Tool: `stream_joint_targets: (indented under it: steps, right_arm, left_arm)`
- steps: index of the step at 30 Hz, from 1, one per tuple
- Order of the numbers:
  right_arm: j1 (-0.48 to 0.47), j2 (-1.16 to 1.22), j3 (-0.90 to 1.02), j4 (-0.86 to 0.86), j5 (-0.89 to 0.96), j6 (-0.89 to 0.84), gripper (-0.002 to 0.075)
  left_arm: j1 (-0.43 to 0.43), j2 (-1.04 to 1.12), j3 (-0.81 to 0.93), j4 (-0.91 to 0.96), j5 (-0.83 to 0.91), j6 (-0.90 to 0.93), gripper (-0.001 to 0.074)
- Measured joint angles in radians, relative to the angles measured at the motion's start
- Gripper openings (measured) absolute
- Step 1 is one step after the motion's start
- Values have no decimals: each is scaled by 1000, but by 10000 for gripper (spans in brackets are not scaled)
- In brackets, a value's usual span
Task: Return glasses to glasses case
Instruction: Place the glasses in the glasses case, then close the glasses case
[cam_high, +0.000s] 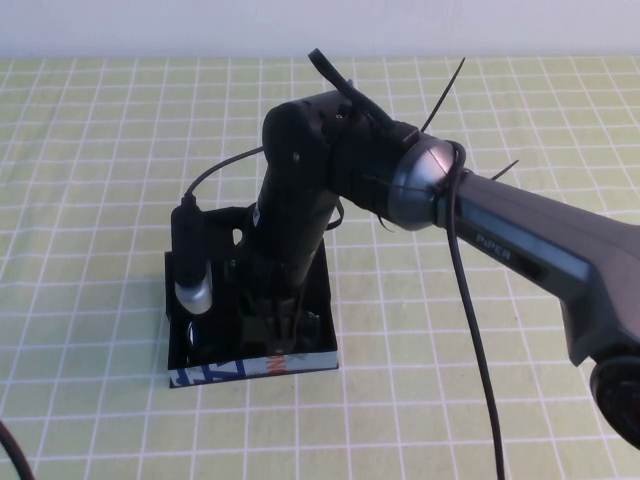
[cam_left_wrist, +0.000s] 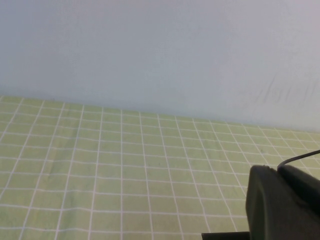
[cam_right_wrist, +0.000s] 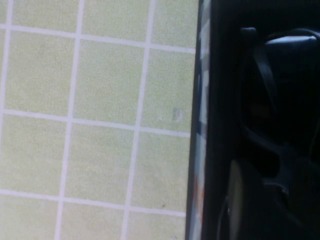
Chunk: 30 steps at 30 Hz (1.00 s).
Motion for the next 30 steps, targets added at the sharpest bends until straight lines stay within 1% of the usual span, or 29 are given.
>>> stream_joint_targets:
  steps: [3, 7, 9, 11, 12, 14, 16, 19, 21, 24, 27, 30]
  right_arm:
    - [0, -2, 0, 0, 0, 0, 200]
    - [0, -29, 0, 0, -12, 0, 203]
    - [-2, -52, 0, 1, -27, 5, 170]
    - [-11, -78, 0, 3, -43, 33, 102]
    - [-21, -92, -2, 4, -52, 57, 62]
    - [-46, -112, -11, 5, -69, 109, 20]
    - [-77, -127, -21, 5, -103, 189, 0]
    - [-124, -132, -25, 6, -181, 353, -11]
    - [-157, -132, -27, 6, -221, 460, -13]
    - [-207, -121, -27, 18, -261, 564, -14]
    - [-254, -105, -27, 52, -298, 603, -16]
    - [-290, -73, -29, 124, -322, 614, -16]
  left_arm:
    - [0, 0, 0, 0, 0, 0, -1]
    - [0, 0, 0, 0, 13, 2, -1]
    - [0, 4, 0, 0, 38, 18, -1]
    - [0, 15, 0, -17, 71, 76, -1]
    - [0, 26, 0, -42, 90, 127, -1]
    - [0, 55, 0, -136, 122, 277, -1]
    - [0, 103, 0, -282, 163, 475, -1]
    - [-5, 200, 0, -482, 246, 725, -1]
    - [-15, 268, 0, -561, 303, 819, -1]
    - [-29, 379, 0, -625, 352, 887, -1]
    - [-39, 489, 0, -686, 357, 943, -1]
    - [-51, 585, 0, -780, 361, 1031, -1]
